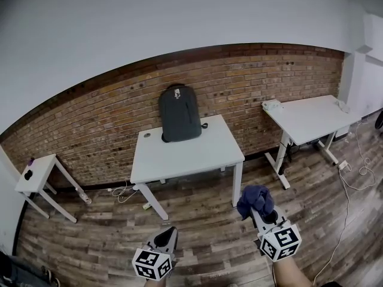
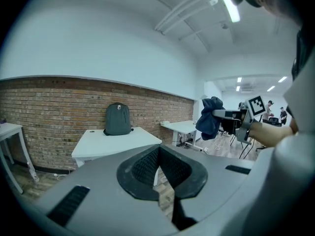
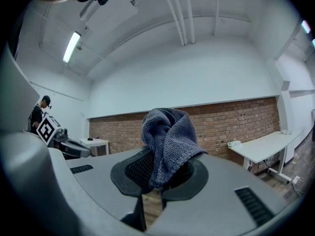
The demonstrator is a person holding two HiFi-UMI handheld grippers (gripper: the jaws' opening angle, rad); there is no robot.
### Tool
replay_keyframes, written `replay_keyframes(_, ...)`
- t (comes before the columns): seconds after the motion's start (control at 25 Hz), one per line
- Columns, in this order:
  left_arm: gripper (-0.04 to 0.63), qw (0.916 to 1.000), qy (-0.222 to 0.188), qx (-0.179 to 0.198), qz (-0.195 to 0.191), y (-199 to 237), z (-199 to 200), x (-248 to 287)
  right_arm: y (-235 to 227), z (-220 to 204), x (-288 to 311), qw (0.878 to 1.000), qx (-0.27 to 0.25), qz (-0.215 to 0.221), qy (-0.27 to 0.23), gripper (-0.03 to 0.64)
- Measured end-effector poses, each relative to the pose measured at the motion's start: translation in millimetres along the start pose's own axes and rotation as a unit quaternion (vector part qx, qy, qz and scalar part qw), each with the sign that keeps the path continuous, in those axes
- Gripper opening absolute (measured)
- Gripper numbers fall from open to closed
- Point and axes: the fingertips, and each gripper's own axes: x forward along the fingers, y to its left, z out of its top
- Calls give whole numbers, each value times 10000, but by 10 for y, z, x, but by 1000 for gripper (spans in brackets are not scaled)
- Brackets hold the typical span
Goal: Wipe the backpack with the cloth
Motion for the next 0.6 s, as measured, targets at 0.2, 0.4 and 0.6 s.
replay_keyframes(0.2,-18,9999,29,73,-69,97,-36,-202,199,-20,-78,9999,-34,-106,35,52)
replay_keyframes(0.4,-18,10000,33,5,-15,289,-90,-391,394,-10,-69,9999,1,-128,30,52)
replay_keyframes(0.6,-18,10000,79,-33,-13,381,-187,-551,583,-33,-70,9999,-12,-101,67,52)
